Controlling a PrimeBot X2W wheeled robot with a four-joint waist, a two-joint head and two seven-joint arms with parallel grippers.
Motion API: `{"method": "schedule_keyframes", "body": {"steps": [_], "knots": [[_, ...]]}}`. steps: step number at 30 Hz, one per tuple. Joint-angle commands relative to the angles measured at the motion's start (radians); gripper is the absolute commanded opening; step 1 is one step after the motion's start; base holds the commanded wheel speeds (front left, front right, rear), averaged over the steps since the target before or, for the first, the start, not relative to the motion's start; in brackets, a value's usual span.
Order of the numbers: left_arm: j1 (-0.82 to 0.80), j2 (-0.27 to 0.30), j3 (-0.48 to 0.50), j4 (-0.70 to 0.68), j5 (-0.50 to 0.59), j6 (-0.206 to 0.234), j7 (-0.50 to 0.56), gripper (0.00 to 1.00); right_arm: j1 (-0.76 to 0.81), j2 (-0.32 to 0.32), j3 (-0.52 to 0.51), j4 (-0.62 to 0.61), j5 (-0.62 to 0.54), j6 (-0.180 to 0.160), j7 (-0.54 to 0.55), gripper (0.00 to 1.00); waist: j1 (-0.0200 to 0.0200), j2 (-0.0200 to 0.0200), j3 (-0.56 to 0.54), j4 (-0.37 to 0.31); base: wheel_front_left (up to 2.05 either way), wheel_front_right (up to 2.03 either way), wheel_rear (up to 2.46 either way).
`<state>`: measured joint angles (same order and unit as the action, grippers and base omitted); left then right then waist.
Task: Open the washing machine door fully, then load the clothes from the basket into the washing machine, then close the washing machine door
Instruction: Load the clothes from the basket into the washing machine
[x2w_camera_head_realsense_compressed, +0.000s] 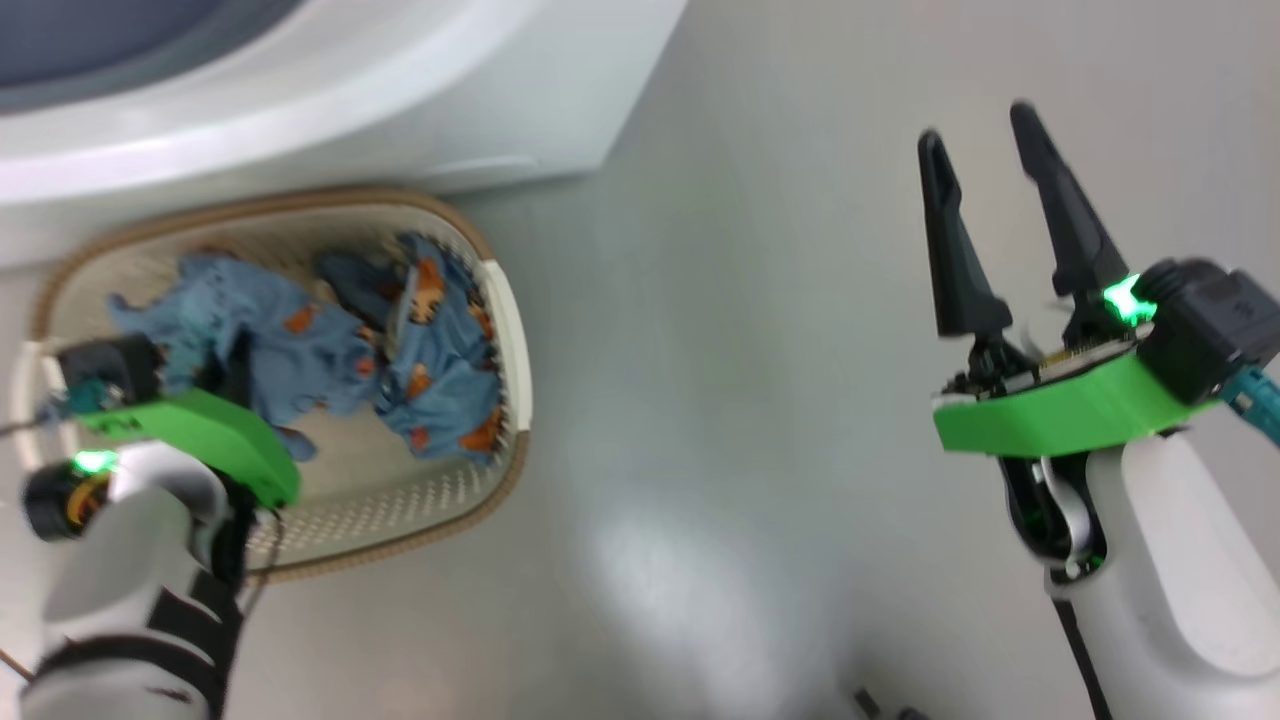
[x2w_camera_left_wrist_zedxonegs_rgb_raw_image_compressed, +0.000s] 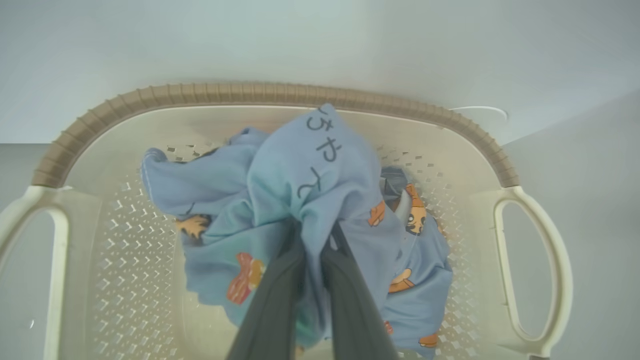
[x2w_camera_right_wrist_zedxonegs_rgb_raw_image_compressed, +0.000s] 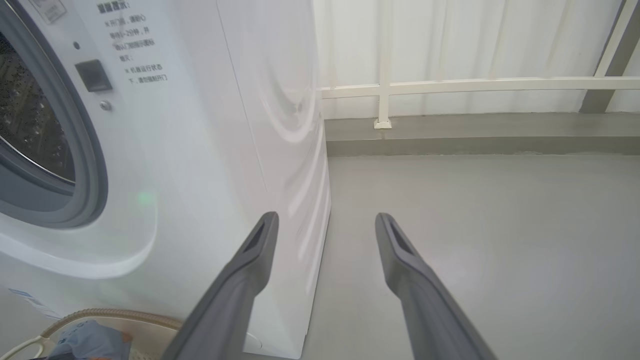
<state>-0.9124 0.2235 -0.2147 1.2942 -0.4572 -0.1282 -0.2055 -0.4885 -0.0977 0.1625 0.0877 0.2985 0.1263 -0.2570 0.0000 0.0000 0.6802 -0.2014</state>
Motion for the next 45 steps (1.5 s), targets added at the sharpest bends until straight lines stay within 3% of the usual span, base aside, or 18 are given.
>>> {"method": "schedule_keyframes", "body": {"steps": [1, 9, 16, 31, 45], "knots": [[0.062, 0.017, 0.015, -0.03, -0.02, -0.002, -0.029, 0.0, 0.057, -0.007, 0.014, -0.012, 0.003, 0.004, -0.005, 1.0, 0.0, 0.0, -0.106, 0.051, 0.0, 0.0, 0.0], [0.186, -0.007, -0.042, -0.119, -0.07, -0.002, -0.055, 0.0, 0.133, -0.031, 0.005, 0.019, 0.01, 0.004, -0.005, 1.0, 0.0, 0.0, -0.243, 0.094, 0.0, 0.0, 0.0], [0.266, 0.005, -0.032, -0.227, -0.067, -0.002, -0.056, 0.0, 0.192, -0.046, -0.009, 0.032, 0.017, 0.004, -0.005, 1.0, 0.0, 0.0, -0.331, 0.119, 0.0, 0.0, 0.0], [0.527, -0.013, 0.122, -0.564, 0.066, 0.001, -0.056, 0.0, 0.339, -0.071, -0.035, 0.053, 0.029, 0.004, -0.005, 1.0, 0.0, 0.0, -0.517, 0.158, 0.0, 0.0, 0.0], [0.784, -0.091, 0.264, -0.911, 0.185, 0.022, -0.056, 0.0, 0.408, -0.072, -0.065, 0.043, 0.031, 0.004, -0.005, 1.0, 0.0, 0.0, -0.564, 0.173, 0.0, 0.0, 0.0]]}}
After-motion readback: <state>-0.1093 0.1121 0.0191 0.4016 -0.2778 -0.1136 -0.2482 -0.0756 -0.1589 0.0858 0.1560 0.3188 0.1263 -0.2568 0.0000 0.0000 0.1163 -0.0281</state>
